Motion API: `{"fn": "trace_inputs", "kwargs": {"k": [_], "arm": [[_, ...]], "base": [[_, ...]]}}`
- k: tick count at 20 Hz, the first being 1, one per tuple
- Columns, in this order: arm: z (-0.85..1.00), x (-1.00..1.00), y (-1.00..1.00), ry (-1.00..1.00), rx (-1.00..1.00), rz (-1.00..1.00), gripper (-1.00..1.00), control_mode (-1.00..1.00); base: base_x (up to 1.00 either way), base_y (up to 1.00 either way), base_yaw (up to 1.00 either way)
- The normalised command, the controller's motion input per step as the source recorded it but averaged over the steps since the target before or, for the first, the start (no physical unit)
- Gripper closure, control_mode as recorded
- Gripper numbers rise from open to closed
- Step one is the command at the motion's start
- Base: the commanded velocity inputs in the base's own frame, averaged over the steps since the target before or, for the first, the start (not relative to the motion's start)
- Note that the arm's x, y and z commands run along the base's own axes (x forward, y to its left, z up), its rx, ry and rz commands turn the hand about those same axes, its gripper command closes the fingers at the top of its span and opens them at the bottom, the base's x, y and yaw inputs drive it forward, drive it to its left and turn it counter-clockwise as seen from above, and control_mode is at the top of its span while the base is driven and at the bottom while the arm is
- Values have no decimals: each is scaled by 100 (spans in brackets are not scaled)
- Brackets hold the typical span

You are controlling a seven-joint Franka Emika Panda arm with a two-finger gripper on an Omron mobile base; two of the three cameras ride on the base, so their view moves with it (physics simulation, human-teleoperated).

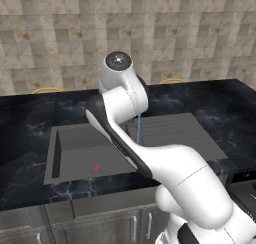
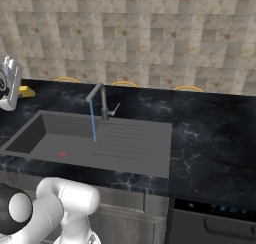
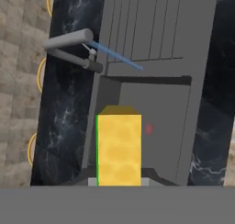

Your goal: Soak the sponge with water for a few seconds and then drop it inside the sink.

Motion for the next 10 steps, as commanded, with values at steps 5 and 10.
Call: {"fn": "trace_inputs", "kwargs": {"k": [5, 10], "arm": [[-18, 0, -15, 0, 0, -16, 100, -100], [-24, 0, -15, 0, 0, -15, 100, -100]], "base": [[0, 0, 0], [0, 0, 0]]}}
